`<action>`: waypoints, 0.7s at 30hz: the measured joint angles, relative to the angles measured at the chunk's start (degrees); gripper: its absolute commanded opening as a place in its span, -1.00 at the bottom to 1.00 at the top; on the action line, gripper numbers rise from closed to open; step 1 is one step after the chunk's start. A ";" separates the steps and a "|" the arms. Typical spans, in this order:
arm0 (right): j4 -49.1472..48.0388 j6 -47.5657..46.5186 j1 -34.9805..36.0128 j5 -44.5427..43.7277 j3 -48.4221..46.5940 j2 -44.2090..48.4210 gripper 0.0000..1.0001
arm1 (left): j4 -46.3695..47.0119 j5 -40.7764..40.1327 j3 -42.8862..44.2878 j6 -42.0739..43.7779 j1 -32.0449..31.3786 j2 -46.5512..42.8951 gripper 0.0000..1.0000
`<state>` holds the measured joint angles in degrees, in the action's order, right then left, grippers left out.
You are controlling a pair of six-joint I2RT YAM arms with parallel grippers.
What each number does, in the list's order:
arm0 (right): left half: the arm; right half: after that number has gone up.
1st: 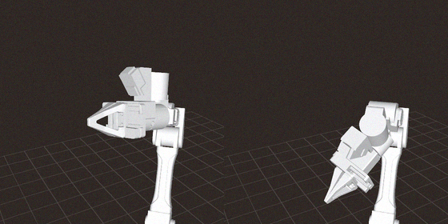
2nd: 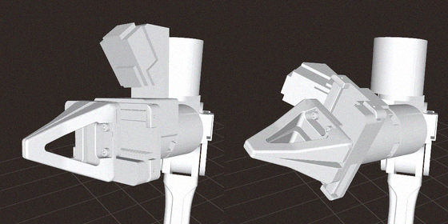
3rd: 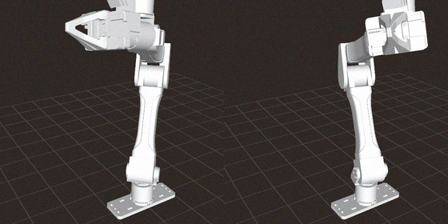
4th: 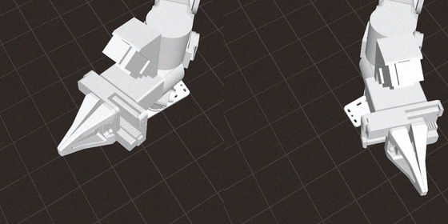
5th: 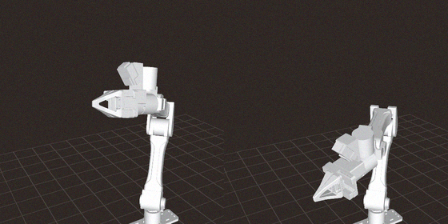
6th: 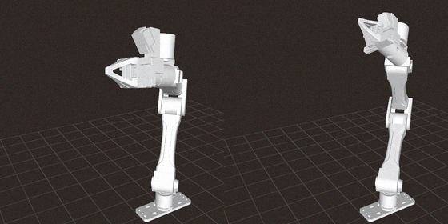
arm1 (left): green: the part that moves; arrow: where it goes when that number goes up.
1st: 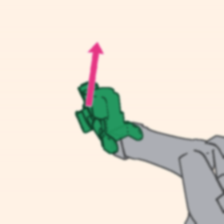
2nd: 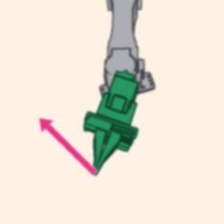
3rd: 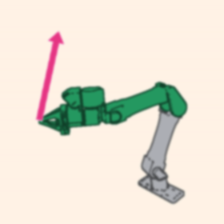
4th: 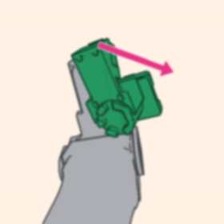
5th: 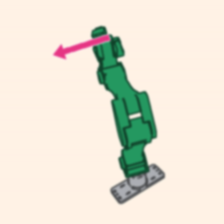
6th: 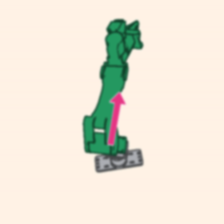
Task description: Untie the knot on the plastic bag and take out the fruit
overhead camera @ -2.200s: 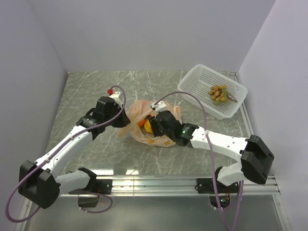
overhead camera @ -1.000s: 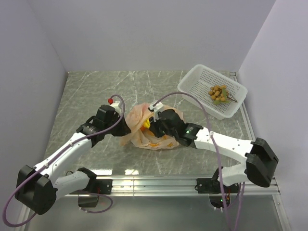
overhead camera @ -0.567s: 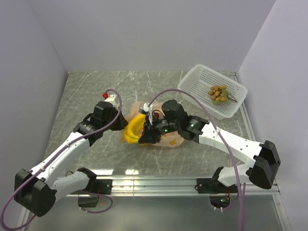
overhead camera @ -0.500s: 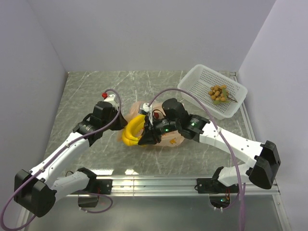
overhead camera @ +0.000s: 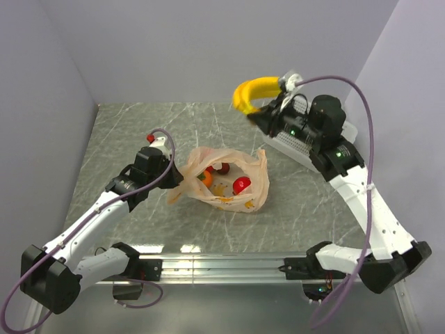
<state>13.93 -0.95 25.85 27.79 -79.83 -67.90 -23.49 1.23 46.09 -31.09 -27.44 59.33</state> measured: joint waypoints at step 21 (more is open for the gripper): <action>-3.58 6.58 -22.80 -26.71 -7.61 -37.57 0.78 | 0.11 6.36 -0.87 0.66 3.76 -0.37 -0.99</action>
<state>10.35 5.63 3.05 1.08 -87.44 -105.47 -23.38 7.60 45.21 -30.44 -23.68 58.96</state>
